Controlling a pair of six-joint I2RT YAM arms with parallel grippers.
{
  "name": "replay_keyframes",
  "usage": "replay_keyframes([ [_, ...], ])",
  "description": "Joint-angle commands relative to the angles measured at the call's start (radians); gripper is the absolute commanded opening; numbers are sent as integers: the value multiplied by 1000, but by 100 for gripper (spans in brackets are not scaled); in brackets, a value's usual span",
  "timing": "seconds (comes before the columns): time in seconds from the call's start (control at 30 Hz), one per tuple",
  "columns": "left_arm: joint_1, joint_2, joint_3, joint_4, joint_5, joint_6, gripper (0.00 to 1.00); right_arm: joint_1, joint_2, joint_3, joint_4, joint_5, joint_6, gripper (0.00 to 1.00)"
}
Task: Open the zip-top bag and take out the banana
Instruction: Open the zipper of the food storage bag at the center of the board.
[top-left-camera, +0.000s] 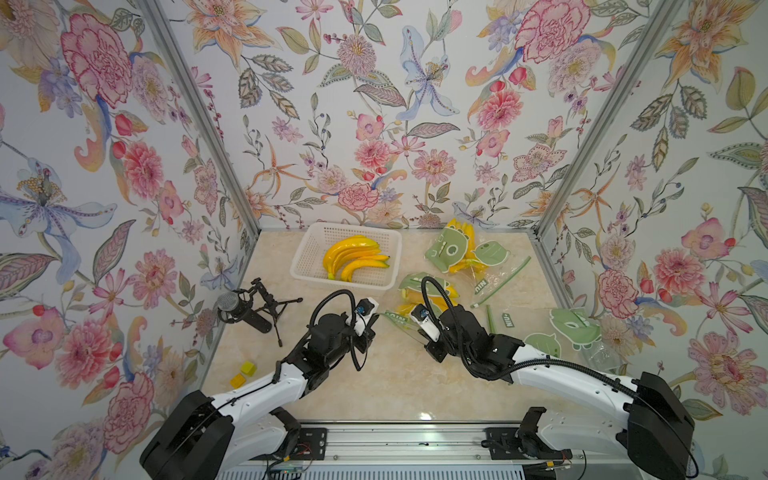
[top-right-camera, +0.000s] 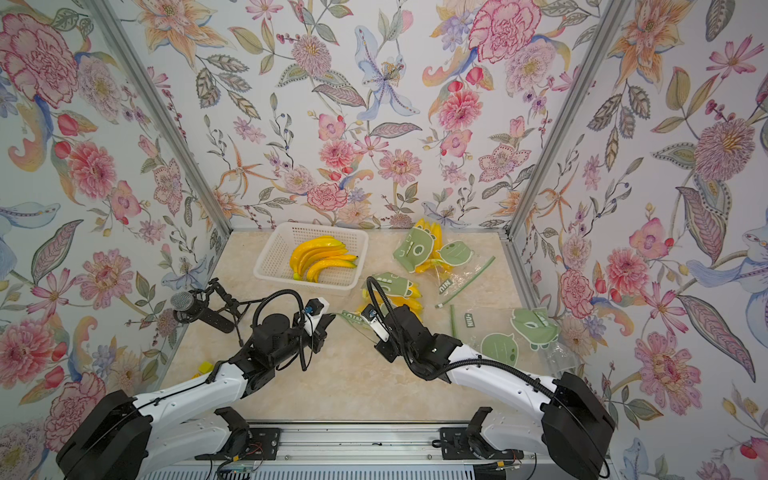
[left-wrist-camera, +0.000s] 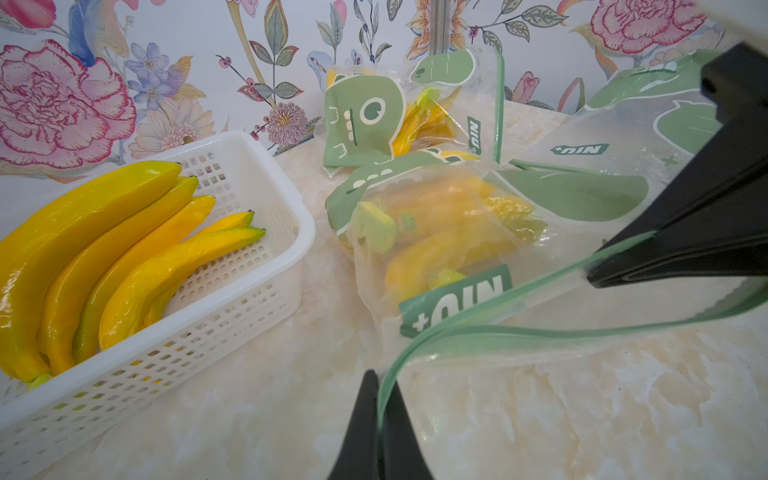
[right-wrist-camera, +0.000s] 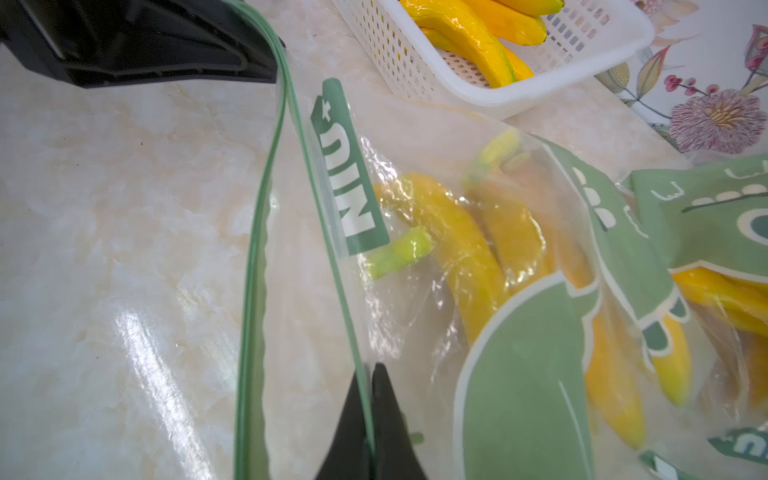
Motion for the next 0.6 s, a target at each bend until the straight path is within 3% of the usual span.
replay_keyframes([
  [0.0,-13,69,79,101,-65,-30,0,10,-39,-28,-12,129,80,0],
  [0.13,-21,146,159,71,-148,-70,0,23,-14,-19,25,201,128,0],
  [0.2,-24,136,179,6,-245,-117,1,28,-6,-15,58,237,159,0],
  [0.33,-26,0,135,-119,-442,-270,18,46,0,-38,168,248,194,0],
  [0.57,-89,-259,34,-255,-394,-441,23,106,98,-63,352,188,196,0],
])
